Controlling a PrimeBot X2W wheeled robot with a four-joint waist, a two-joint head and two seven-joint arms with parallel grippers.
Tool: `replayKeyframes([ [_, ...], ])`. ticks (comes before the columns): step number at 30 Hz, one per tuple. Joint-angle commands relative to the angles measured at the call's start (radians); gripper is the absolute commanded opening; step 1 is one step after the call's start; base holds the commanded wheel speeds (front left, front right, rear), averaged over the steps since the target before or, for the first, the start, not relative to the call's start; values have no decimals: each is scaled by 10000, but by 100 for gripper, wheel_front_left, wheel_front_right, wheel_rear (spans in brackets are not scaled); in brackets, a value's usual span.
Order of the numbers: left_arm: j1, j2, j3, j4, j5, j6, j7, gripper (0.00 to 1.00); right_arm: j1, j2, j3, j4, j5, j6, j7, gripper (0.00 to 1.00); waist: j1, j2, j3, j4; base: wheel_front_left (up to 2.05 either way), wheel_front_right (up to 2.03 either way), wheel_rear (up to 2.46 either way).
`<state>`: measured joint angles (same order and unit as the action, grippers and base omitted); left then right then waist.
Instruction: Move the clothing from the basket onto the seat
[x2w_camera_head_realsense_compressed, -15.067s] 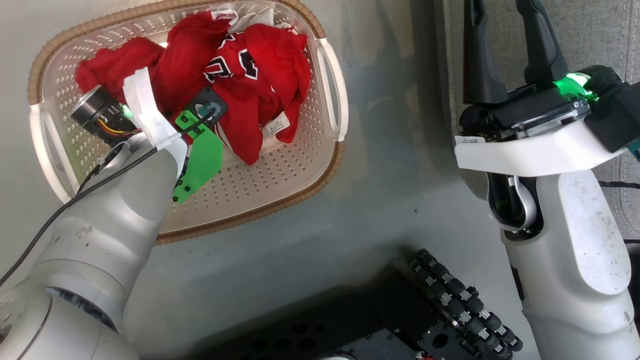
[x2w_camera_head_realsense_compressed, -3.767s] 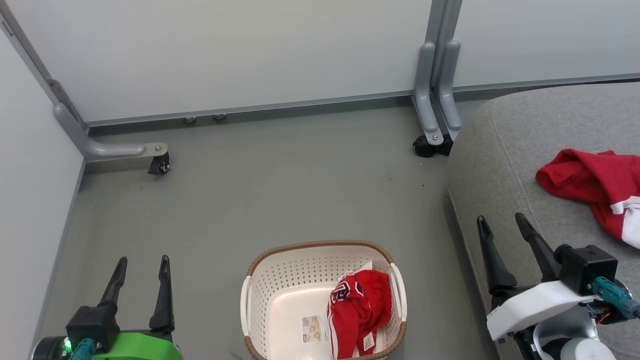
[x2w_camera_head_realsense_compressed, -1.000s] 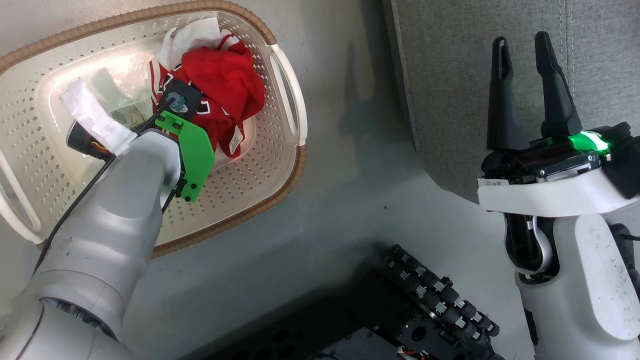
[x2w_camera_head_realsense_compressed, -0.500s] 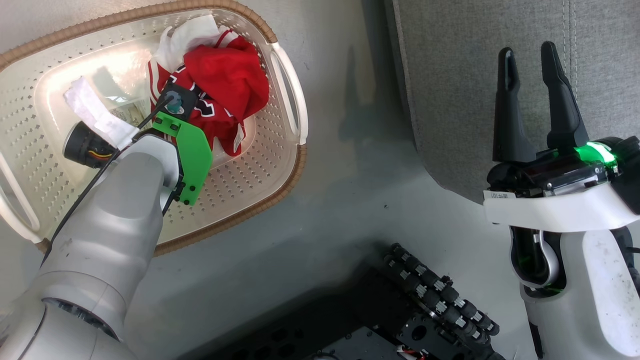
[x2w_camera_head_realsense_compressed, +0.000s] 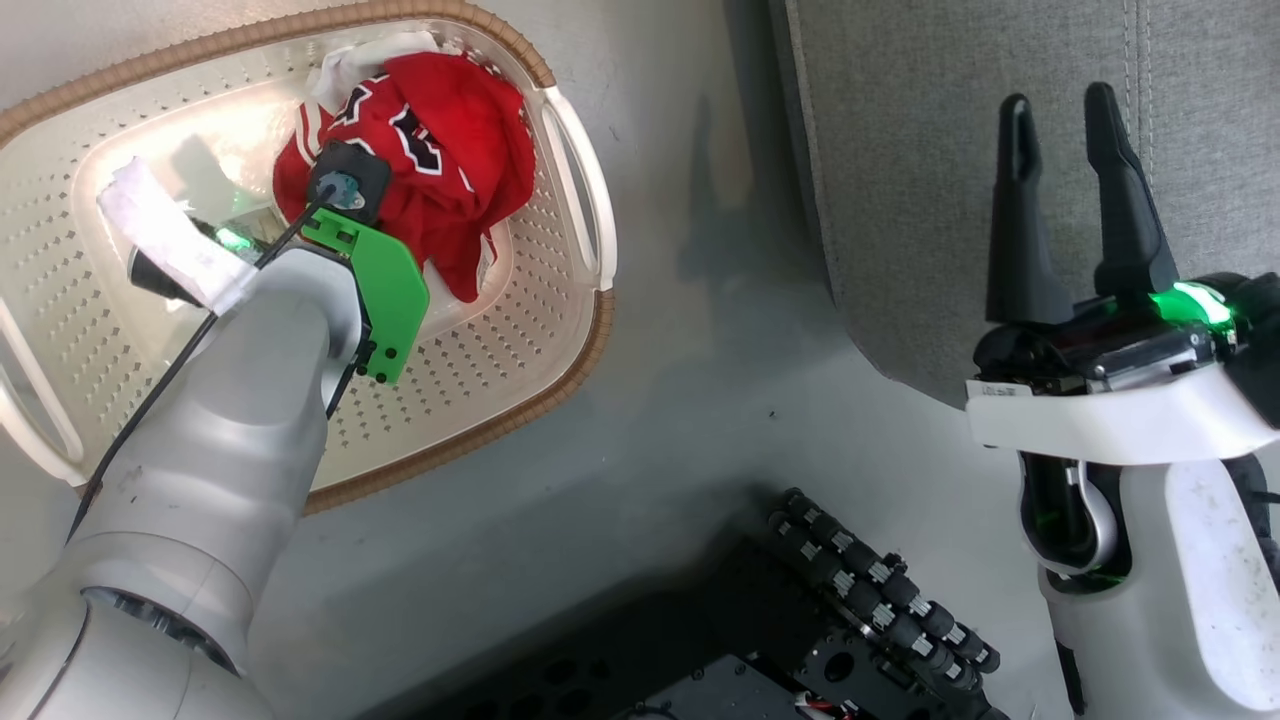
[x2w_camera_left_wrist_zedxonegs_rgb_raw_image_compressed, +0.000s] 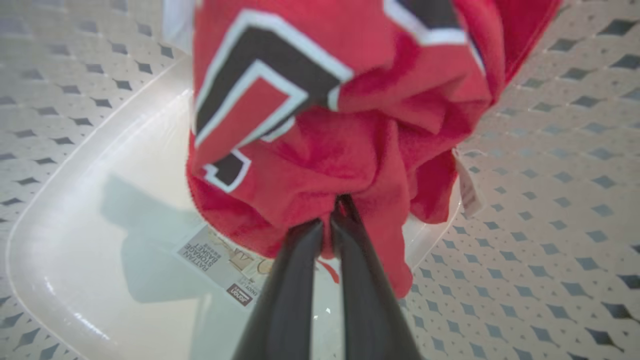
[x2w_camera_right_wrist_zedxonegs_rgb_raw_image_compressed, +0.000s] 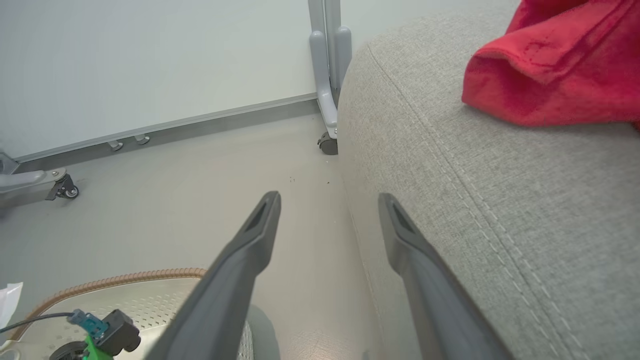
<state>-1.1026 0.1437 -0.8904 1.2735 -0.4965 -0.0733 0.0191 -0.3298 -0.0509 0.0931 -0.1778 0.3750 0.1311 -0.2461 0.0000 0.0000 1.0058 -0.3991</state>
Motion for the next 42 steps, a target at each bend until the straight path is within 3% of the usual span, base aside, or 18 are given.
replayKeyframes([
  [1,-110,139,-66,-19,97,15,-274,0,-171,9,90,66,-114,-7,-65,100,0,0,-91,-21,0,0,0],
  [5,103,248,-150,-115,176,31,-1043,0,-421,7,251,297,-331,-7,-111,100,0,0,-419,-45,0,0,0],
  [11,545,58,-111,-312,-3,-24,-2027,0,-296,6,119,549,-771,-5,-81,100,0,0,-1446,468,0,0,0],
  [22,1215,-171,449,-1554,-485,27,-2846,0,207,0,-248,443,-1353,-7,477,100,0,0,-3329,1367,0,0,0],
  [42,4347,896,2702,-8345,286,1104,-2843,0,1190,-2,-832,-267,-1914,-5,1576,100,0,0,-5971,2617,0,0,0],
])
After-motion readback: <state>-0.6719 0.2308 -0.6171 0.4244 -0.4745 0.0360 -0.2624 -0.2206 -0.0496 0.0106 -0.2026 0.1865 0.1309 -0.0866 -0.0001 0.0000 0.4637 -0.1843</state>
